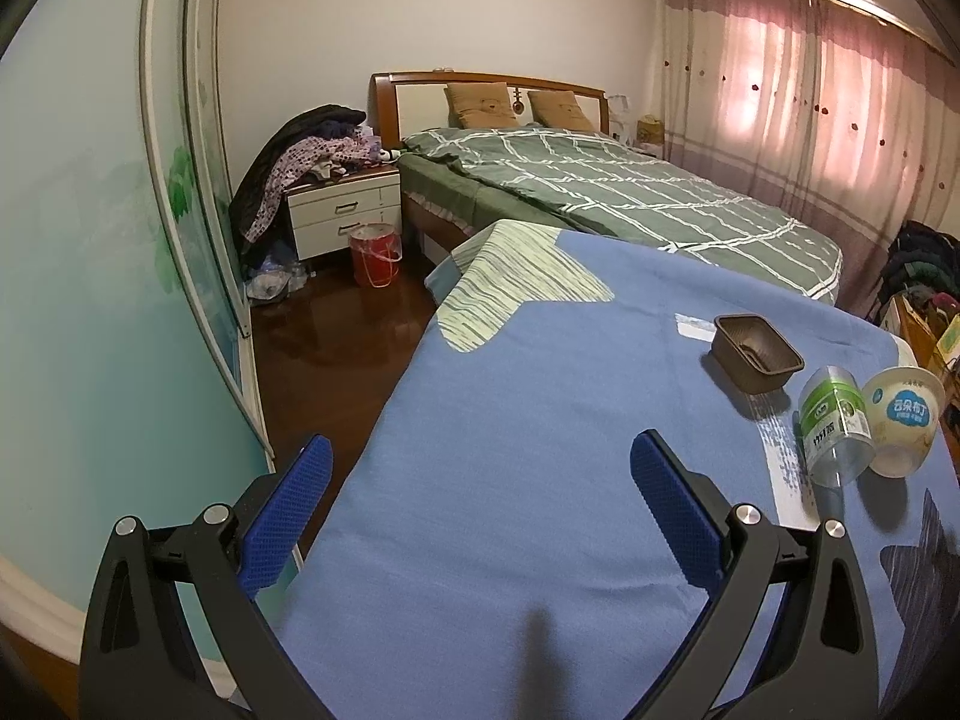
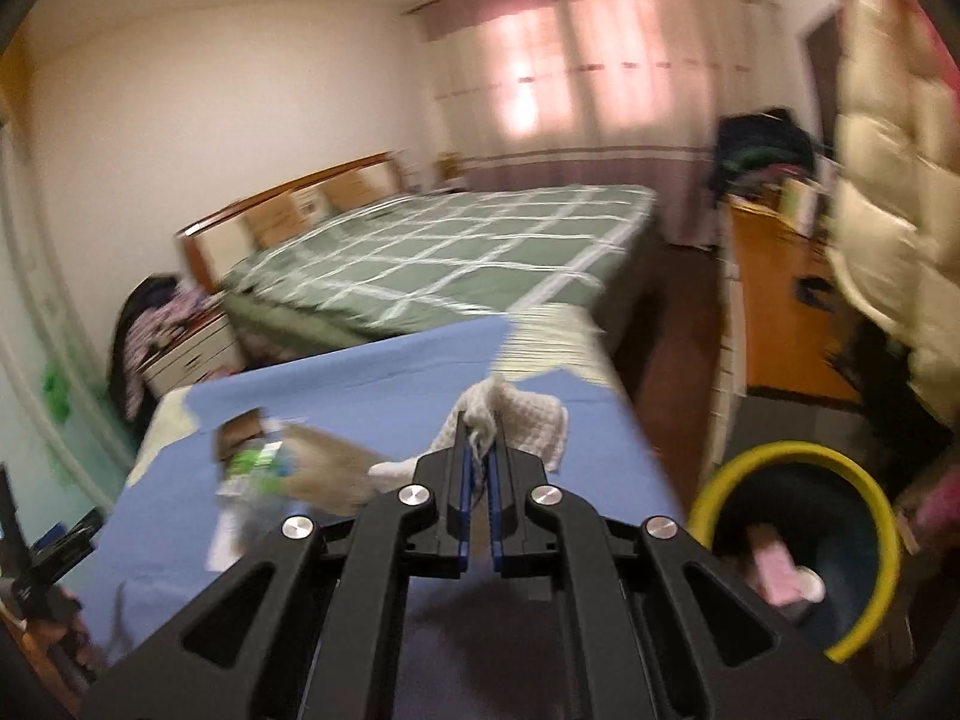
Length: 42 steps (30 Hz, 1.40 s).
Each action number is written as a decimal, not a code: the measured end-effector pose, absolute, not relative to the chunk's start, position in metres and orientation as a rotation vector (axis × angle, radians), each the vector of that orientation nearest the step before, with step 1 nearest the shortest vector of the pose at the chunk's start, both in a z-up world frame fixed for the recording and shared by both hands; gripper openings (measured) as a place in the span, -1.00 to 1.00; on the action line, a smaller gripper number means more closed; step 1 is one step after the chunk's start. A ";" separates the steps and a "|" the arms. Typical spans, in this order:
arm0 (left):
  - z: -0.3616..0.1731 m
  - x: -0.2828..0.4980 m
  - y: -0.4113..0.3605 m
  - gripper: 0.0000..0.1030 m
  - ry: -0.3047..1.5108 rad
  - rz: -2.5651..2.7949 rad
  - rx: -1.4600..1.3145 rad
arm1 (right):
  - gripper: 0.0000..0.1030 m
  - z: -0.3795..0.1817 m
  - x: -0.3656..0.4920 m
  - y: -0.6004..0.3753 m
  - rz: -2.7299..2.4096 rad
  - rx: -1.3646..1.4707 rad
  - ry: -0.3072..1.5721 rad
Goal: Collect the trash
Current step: 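Carry the tissue over the bin and open the right gripper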
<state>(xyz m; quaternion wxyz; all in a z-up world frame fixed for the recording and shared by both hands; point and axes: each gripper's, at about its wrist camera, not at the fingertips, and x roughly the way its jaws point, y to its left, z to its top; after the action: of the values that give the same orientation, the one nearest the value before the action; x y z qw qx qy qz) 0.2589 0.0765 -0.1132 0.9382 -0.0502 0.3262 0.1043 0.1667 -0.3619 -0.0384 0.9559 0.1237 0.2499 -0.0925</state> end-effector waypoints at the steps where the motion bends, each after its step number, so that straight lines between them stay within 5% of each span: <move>1: -0.113 0.259 0.076 0.90 0.666 0.212 -0.101 | -0.91 -0.041 0.159 -0.378 -0.238 0.266 0.501; 15: -0.114 0.260 0.068 0.90 0.678 0.195 -0.067 | -0.87 -0.108 0.108 -0.499 -0.656 0.382 0.605; 20: -0.116 0.261 0.067 0.90 0.684 0.188 -0.060 | -0.54 -0.118 0.113 -0.498 -0.679 0.390 0.615; 27: -0.119 0.264 0.061 0.90 0.698 0.165 -0.043 | -0.41 -0.121 0.111 -0.491 -0.692 0.385 0.580; 29: -0.120 0.265 0.052 0.90 0.712 0.131 -0.026 | -0.21 -0.118 0.111 -0.487 -0.693 0.365 0.571; 42: -0.110 0.293 -0.055 0.90 0.801 -0.131 0.067 | -0.13 -0.116 0.110 -0.488 -0.638 0.403 0.538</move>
<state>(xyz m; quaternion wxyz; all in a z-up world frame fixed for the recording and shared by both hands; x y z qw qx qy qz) 0.2928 -0.0550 -0.1104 0.9182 0.0324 0.3896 -0.0638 0.1103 -0.4881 -0.1164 0.8946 0.1941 0.2595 -0.3078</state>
